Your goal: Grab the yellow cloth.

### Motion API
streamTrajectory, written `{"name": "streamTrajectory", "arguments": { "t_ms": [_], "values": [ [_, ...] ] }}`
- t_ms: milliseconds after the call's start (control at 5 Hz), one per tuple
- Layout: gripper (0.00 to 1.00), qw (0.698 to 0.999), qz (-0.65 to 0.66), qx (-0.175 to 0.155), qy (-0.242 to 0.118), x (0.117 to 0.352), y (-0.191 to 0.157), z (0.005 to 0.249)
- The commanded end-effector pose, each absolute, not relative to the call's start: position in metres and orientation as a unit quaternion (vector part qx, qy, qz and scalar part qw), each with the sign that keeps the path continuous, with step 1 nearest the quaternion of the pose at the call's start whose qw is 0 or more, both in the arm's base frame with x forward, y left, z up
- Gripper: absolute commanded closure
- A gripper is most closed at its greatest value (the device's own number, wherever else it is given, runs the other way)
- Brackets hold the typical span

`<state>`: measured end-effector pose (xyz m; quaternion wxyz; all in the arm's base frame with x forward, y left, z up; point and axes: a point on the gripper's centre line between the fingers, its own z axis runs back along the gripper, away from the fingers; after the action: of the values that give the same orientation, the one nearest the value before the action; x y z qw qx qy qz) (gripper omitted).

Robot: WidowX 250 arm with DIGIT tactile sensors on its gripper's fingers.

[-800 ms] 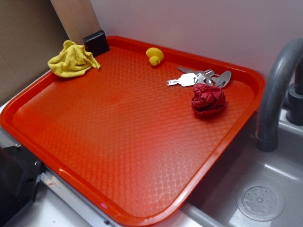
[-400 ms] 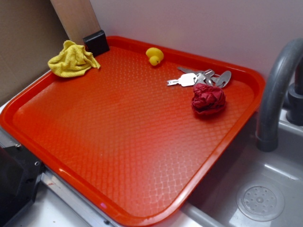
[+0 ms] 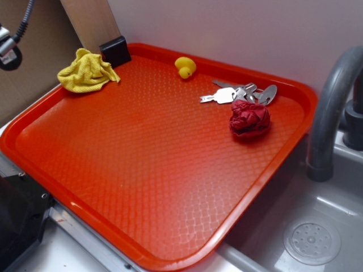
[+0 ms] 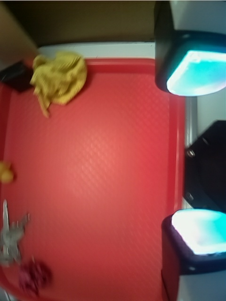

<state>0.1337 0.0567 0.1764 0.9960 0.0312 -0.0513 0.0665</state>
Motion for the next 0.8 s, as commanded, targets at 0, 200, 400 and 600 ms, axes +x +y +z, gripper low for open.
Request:
{"name": "streamTrajectory", "arguments": {
  "t_ms": [0, 200, 400, 600],
  "values": [
    [0.0, 0.988, 0.105, -0.013, -0.109, 0.168, 0.126, 0.13],
    [0.0, 0.987, 0.086, -0.044, -0.129, 0.191, 0.13, 0.121],
    [0.0, 0.987, 0.086, -0.044, -0.129, 0.191, 0.13, 0.121],
    [0.0, 0.987, 0.086, -0.044, -0.129, 0.191, 0.13, 0.121]
  ]
}}
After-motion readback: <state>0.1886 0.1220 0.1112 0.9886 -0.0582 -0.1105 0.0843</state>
